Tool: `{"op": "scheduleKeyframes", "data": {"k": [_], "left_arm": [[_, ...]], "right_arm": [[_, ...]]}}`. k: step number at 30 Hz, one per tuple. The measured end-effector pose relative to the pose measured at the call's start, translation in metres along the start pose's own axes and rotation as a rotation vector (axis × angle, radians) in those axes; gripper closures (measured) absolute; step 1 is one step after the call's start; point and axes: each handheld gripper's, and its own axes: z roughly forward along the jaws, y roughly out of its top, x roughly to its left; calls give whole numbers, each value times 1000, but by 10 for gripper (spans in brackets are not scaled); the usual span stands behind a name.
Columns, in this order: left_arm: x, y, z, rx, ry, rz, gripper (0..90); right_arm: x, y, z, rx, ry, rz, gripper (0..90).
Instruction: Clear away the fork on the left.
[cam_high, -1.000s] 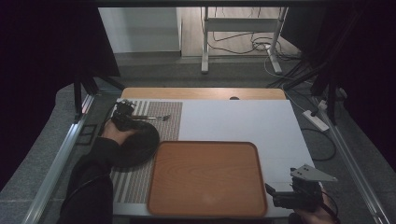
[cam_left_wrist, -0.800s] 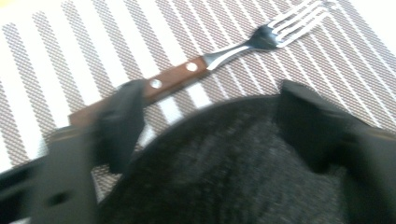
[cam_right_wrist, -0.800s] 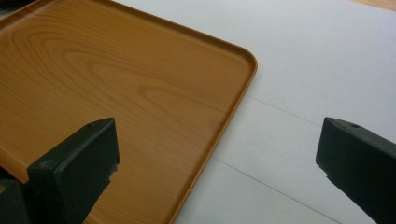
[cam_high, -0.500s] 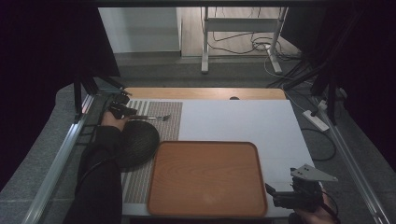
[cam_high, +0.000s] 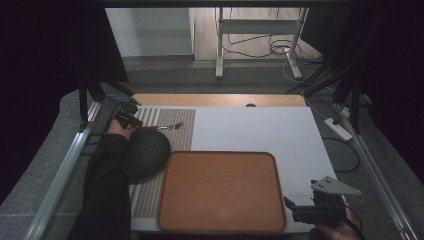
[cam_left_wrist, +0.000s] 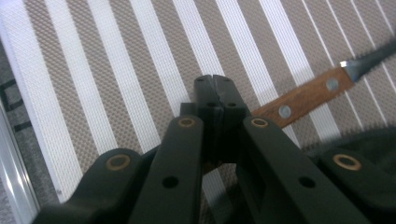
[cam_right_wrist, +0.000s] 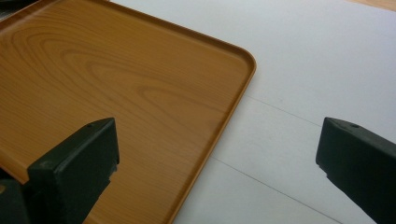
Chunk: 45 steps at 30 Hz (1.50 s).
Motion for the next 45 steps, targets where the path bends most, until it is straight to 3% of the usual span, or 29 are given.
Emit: {"op": "scheduleKeyframes", "data": {"k": [5, 10, 11, 12, 13, 14, 16, 18, 21, 23, 26, 31, 33, 37, 38, 40, 41, 43, 45], "left_arm": [[0, -5, -5, 53, -42, 60, 890], [2, -4, -5, 58, -51, 65, 890], [2, -3, -6, 49, -49, 59, 890], [3, -1, -10, -10, -40, 32, 844], [3, -1, -10, -10, -40, 32, 790], [4, 1, -13, -42, -65, 10, 790], [2, 7, -17, -85, -99, -6, 657], [-4, 13, -18, -98, -110, 14, 536], [-15, 21, -10, -73, -154, 51, 296], [-22, 25, -4, -57, -157, 74, 148], [-30, 29, 5, -32, -180, 108, 5], [-41, 36, 18, 35, -157, 152, 1], [-43, 37, 23, 80, -105, 181, 14], [-39, 38, 21, 83, -92, 188, 88], [-37, 37, 19, 78, -97, 189, 174], [-32, 36, 15, 77, -98, 189, 224], [-30, 35, 13, 75, -97, 195, 344], [-26, 33, 11, 72, -104, 203, 390], [-23, 30, 9, 64, -116, 229, 513]], "right_arm": [[1, 0, 0, 1, -2, -6, 0], [1, 0, 0, 3, -2, -6, 0], [1, 0, 1, 3, -1, -6, 0], [1, 0, 1, 4, -3, -5, 0], [1, 0, 1, 4, -3, -5, 0], [1, 0, 1, 5, -3, -4, 0], [1, 0, 1, 5, -3, -5, 0], [1, 0, 1, 3, -1, -5, 0], [1, 0, 0, 1, -1, -6, 0], [1, 0, 0, 2, 0, -7, 0], [1, 0, 0, 2, 1, -7, 0], [0, 0, 0, 3, 1, -6, 0], [0, 0, 0, 1, 1, -6, 0], [0, 0, 0, 1, 1, -7, 0], [0, 0, 0, 1, 1, -8, 0], [0, 0, 0, 1, 2, -8, 0], [1, 0, 0, 1, 1, -9, 0], [1, 0, 0, 2, 1, -10, 0], [1, 0, 0, 2, 2, -10, 0]]}}
